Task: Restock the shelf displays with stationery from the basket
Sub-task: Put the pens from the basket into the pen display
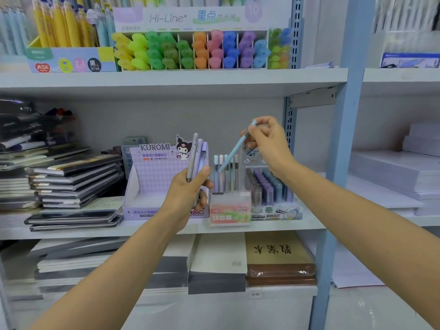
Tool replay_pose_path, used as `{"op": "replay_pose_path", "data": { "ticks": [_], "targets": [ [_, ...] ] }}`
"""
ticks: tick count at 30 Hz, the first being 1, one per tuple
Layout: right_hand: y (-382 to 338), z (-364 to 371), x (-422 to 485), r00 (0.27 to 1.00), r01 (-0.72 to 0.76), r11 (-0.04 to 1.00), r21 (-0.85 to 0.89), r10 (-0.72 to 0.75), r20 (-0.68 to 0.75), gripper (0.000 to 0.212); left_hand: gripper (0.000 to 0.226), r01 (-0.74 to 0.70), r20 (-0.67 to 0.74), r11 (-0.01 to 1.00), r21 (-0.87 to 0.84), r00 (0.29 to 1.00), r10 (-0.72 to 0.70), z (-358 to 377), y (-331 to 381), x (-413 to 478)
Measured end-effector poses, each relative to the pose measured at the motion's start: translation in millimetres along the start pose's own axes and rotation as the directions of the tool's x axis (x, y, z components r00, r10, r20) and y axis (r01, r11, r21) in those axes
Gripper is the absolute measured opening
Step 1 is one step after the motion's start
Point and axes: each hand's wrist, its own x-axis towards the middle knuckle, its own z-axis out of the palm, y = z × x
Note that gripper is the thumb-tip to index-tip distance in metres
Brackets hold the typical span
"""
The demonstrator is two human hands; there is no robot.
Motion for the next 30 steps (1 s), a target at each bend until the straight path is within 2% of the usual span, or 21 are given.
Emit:
{"op": "replay_pose_path", "data": {
  "ticks": [3, 7, 11, 18, 30],
  "targets": [
    [14.7, -2.9, -2.9, 0.999, 0.027, 0.980, -0.197, -0.019, 0.041, 0.012, 0.028, 0.024, -0.026, 1.000, 0.006, 0.999, -0.024, 1.3, 0.1, 0.7],
    [37.6, -0.7, -6.6, 0.994, 0.067, 0.941, -0.332, -0.035, 0.101, 0.008, 0.033, 0.057, -0.030, 0.997, -0.053, 0.998, -0.059, 3.8, -0.9, 1.7],
    [49.2, 1.6, -4.5, 0.983, 0.129, 0.858, -0.496, -0.047, 0.175, 0.010, 0.032, 0.071, -0.030, 0.995, -0.067, 0.997, -0.073, 3.9, -3.5, 4.5],
    [49.3, -1.9, 8.0, 0.961, 0.183, 0.826, -0.534, -0.035, 0.276, 0.007, 0.030, 0.055, -0.017, 0.998, -0.029, 0.998, -0.056, 4.2, -10.0, 7.6],
    [55.4, 11.4, 15.2, 0.965, 0.231, 0.729, -0.644, -0.088, 0.247, 0.012, 0.032, 0.012, -0.032, 1.000, 0.021, 0.999, -0.011, 2.3, -15.1, 10.4]
  ]
}}
